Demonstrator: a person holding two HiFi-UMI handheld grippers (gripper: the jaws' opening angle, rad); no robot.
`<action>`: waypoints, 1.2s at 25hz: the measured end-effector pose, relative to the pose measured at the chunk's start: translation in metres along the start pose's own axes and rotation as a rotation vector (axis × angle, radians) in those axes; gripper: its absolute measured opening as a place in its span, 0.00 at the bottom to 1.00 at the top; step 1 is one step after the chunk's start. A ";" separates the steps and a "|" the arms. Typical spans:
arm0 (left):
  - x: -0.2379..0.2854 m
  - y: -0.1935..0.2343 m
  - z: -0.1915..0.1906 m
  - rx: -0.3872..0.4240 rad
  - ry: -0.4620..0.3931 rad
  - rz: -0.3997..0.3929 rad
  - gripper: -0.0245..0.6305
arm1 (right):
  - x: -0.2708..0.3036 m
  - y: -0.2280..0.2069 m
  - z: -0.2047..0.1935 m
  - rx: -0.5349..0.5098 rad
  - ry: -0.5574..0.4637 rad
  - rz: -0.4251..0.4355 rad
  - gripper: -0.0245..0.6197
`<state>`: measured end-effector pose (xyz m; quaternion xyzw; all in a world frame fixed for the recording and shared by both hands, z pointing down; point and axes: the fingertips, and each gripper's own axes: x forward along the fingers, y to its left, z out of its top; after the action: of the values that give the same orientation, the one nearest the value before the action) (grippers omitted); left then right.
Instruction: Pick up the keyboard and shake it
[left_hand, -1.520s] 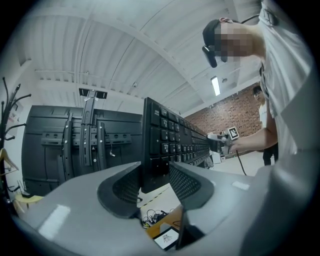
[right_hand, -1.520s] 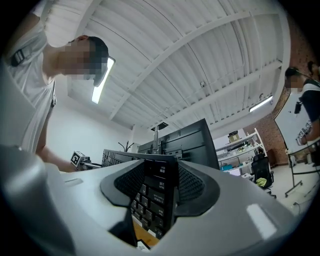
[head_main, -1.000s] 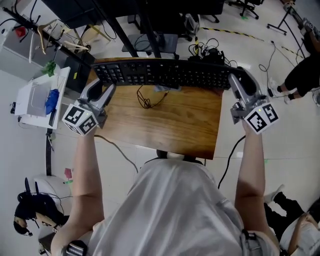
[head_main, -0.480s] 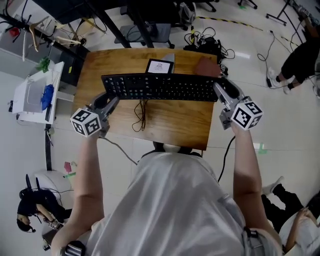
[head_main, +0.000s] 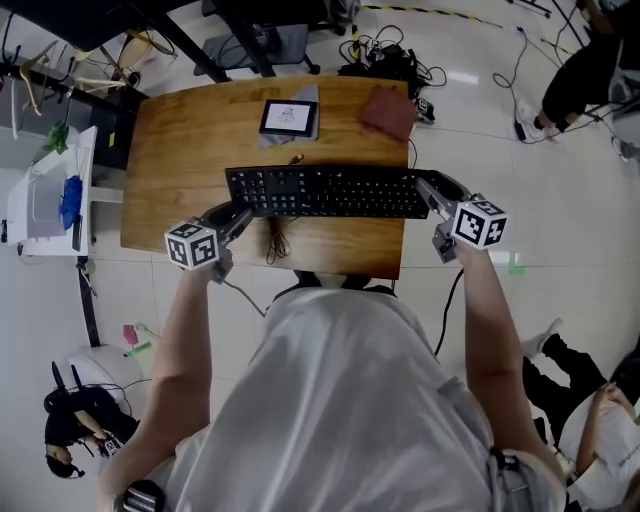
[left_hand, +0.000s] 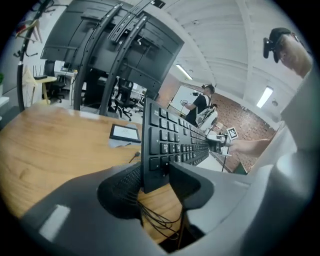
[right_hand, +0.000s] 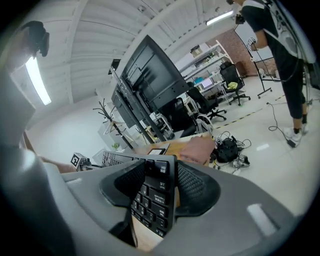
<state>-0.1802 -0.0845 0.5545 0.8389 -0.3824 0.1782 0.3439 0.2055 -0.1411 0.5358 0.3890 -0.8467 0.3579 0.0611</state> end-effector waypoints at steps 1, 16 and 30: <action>0.003 0.002 -0.010 -0.021 0.020 -0.007 0.27 | 0.001 -0.003 -0.009 0.014 0.020 -0.008 0.31; 0.034 0.032 -0.116 -0.257 0.280 -0.057 0.27 | 0.018 -0.041 -0.118 0.224 0.242 -0.136 0.31; 0.047 0.045 -0.141 -0.429 0.434 -0.077 0.27 | 0.038 -0.059 -0.138 0.280 0.337 -0.190 0.32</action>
<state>-0.1897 -0.0291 0.6995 0.7033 -0.2968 0.2555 0.5932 0.1968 -0.1002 0.6845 0.4062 -0.7262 0.5244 0.1806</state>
